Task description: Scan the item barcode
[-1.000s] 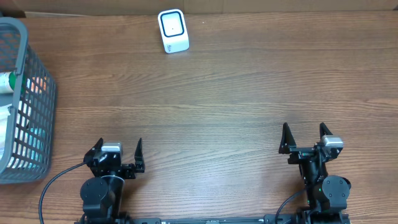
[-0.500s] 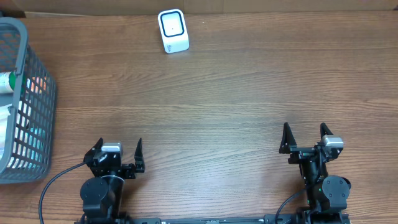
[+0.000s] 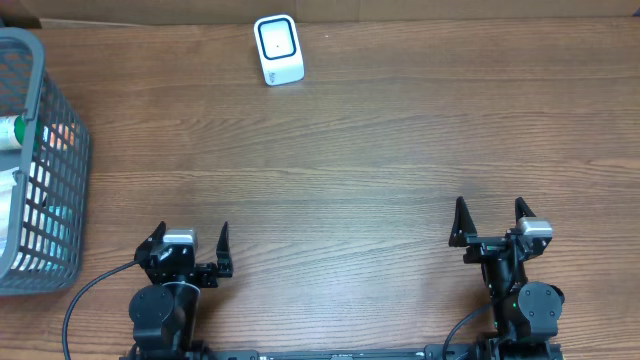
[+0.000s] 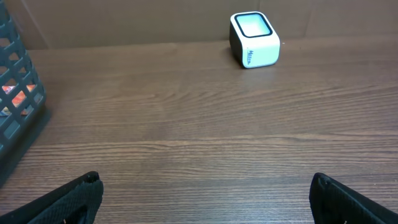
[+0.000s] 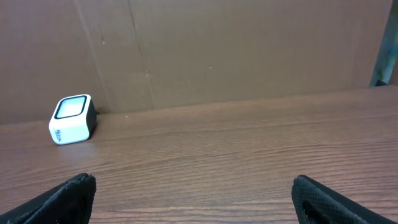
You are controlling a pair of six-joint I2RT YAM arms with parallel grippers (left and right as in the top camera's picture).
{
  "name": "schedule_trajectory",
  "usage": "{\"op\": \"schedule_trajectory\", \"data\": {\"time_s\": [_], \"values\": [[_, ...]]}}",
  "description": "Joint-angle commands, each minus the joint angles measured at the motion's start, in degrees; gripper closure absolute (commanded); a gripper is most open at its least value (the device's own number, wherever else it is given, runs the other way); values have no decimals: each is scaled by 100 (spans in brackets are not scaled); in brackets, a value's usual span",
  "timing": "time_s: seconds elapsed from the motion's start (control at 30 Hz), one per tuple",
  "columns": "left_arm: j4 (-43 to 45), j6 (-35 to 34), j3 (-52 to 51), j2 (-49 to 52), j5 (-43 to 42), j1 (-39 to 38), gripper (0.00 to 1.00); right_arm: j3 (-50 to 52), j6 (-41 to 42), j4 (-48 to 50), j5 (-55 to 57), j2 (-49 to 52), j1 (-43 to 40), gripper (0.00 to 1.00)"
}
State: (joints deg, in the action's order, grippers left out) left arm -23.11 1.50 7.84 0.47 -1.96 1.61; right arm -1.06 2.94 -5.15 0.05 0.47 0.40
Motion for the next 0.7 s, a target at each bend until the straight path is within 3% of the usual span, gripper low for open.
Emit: {"op": "schedule_trajectory", "data": {"time_s": [0.0, 0.67], "values": [[-33, 68, -94, -22, -103, 26, 0, 59, -44, 33, 48, -31, -13, 0], [-17, 68, -94, -22, -44, 26, 1, 59, -44, 33, 50, -31, -13, 0]]}}
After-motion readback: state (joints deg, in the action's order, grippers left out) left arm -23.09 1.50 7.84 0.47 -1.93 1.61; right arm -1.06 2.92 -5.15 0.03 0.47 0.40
